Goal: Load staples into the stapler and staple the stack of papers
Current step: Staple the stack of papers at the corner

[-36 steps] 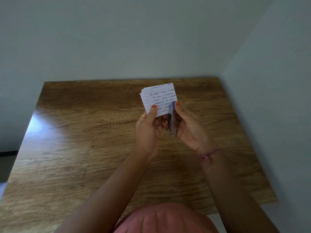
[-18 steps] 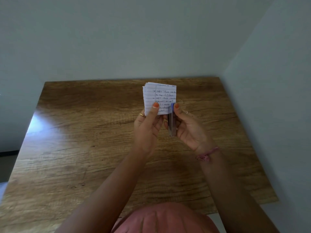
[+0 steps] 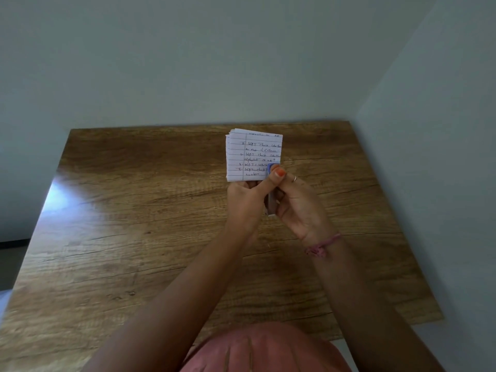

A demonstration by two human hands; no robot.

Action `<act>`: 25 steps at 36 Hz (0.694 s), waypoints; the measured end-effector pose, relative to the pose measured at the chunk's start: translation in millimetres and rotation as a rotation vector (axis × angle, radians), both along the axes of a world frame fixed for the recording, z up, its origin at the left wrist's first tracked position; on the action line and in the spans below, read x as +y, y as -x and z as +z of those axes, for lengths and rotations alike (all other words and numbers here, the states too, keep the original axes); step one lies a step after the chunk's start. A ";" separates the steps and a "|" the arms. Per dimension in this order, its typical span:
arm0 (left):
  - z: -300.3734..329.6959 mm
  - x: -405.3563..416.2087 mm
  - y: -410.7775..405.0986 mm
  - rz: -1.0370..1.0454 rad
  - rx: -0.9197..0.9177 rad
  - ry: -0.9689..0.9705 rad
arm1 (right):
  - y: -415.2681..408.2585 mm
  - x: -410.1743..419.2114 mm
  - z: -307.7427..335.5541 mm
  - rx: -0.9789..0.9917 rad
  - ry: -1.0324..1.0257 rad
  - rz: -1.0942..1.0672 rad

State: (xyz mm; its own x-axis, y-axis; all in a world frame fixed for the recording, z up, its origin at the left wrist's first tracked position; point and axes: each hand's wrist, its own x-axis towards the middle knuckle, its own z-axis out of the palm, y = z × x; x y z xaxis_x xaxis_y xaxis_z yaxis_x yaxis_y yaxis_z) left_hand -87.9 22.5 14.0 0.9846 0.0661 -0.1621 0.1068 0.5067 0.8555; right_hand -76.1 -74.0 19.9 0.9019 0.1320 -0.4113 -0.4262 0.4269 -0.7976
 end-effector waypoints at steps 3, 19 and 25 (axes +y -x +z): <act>0.7 0.4 -0.6 0.003 -0.005 0.027 | 0.5 3.9 1.1 0.004 0.012 -0.029; -9.1 12.6 -3.4 -0.042 0.033 0.248 | -3.0 -0.4 4.2 -0.011 -0.090 0.006; -12.0 11.9 -2.3 0.066 0.084 0.250 | -2.4 -11.3 0.0 -0.026 -0.090 0.073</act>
